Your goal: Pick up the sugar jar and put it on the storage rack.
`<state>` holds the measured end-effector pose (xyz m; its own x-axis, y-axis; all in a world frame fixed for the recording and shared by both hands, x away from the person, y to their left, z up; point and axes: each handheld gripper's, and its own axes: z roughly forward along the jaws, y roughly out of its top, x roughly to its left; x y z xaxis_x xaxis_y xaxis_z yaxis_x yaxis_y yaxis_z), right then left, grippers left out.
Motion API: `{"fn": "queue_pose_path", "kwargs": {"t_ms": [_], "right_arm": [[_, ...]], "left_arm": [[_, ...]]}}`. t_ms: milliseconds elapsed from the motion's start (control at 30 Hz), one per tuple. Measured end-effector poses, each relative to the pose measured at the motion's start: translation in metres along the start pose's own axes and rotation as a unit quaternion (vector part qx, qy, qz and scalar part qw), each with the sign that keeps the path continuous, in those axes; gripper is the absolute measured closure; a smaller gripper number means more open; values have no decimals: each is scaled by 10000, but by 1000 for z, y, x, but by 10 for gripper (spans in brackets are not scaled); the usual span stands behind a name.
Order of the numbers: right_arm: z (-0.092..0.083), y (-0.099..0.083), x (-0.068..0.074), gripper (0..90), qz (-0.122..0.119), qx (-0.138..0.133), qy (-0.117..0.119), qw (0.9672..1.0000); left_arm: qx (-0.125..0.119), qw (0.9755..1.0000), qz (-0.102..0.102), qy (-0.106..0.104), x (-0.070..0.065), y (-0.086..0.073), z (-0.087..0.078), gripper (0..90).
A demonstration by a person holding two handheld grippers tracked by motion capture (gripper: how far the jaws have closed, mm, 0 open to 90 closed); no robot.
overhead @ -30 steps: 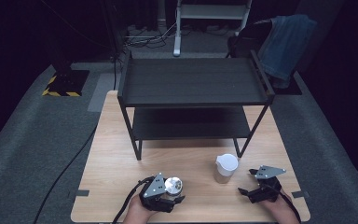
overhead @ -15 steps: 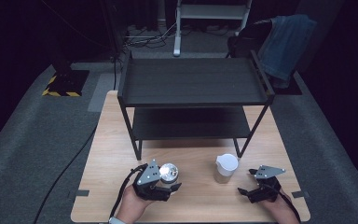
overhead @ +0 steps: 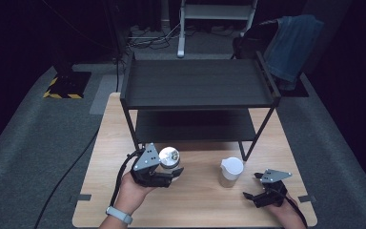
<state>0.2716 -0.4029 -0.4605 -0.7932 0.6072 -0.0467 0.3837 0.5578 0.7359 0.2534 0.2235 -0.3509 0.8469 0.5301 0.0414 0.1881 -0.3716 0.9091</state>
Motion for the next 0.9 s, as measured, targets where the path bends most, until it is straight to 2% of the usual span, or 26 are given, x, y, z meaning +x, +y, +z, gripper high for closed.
{"fn": "queue_pose_path", "kwargs": {"t_ms": [200,333,467,700,900], "right_arm": [[0,0,0,54,-1,1,1,10000],[0,0,0,54,-1,0,1,10000],[0,0,0,54,-2,1,1,10000],[0,0,0,54,-10,-1,12,10000],[0,0,0,54,-20,-1,23,10000]], "left_arm": [[11,10000,50,-5,5,21,-2,309],[-39,10000,-19,-40,7,31,-4,309],[-31,10000,-5,22,7,44,-6,309],[-88,9999,-99,104,12,66,-15,309],[-158,9997,-5,184,11,86,-23,309]]}}
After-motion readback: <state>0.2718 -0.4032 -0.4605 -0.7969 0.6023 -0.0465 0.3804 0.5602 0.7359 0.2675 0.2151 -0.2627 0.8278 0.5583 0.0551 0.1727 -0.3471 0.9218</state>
